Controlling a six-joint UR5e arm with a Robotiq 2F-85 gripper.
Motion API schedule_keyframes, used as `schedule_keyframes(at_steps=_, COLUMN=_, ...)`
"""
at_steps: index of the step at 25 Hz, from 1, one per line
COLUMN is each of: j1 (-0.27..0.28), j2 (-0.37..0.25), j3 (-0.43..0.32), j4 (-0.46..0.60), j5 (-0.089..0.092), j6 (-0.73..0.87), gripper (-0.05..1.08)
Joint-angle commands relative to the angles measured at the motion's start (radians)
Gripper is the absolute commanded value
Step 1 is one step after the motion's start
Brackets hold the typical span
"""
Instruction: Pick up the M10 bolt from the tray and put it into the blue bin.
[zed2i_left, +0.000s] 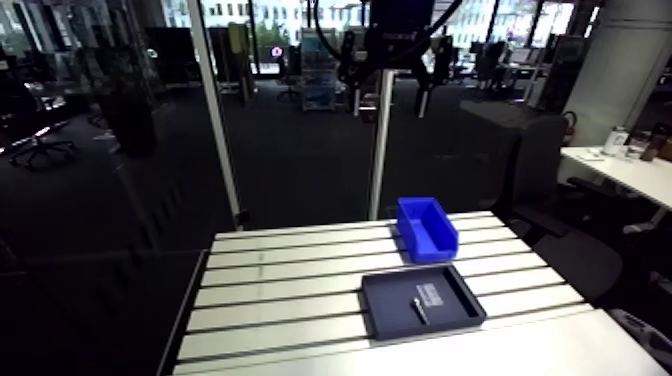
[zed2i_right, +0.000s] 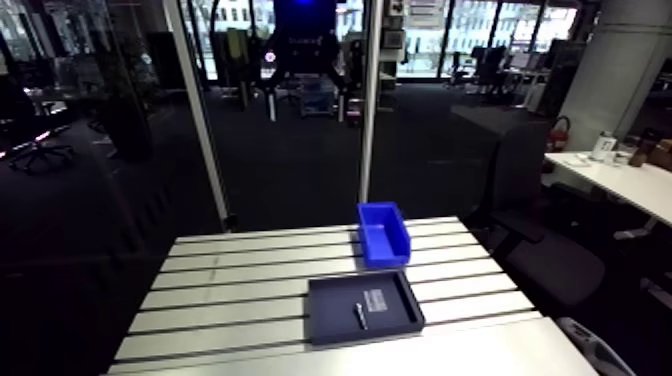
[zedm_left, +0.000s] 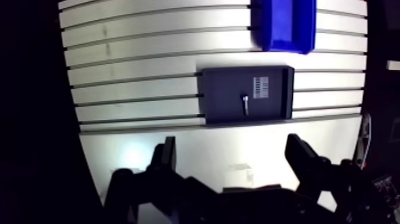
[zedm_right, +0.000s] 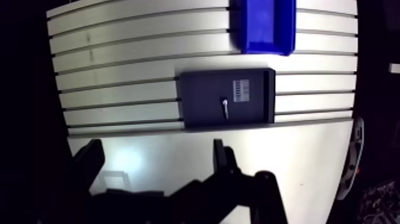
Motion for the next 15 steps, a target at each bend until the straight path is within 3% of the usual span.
schedule_keyframes(at_steps=1, j1=0.002, j2=0.001, j3=-0.002, j4=0.000, j5=-0.002, j6=0.000, gripper=0.01)
schedule_keyframes(at_steps=15, j1=0.005, j2=0.004, j3=0.003, j4=0.003, j5=-0.005, j6=-0.002, gripper=0.01)
